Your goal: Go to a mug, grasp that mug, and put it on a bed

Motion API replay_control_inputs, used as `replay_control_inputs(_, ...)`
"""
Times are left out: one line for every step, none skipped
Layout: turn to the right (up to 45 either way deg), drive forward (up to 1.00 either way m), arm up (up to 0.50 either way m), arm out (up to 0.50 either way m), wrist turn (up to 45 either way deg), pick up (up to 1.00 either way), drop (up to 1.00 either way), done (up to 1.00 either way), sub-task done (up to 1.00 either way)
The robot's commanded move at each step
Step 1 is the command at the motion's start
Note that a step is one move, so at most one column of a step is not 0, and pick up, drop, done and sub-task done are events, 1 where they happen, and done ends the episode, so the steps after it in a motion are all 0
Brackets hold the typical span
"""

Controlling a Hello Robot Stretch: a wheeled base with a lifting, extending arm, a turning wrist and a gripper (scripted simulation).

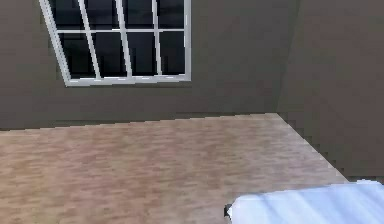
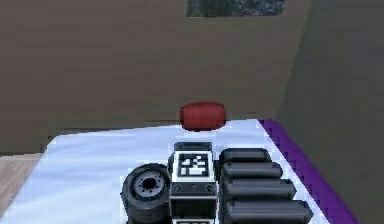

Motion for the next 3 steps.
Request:
replay_control_inputs(0.0, 0.30, 0.00, 0.00, 0.0, 0.00, 0.00, 0.00, 0.00)
replay_control_inputs(6.0, 0.00, 0.00, 0.00, 0.0, 0.00, 0.00, 0.00, 0.00)
replay_control_inputs(0.0, 0.00, 0.00, 0.48, 0.0, 0.00, 0.00, 0.00, 0.00)
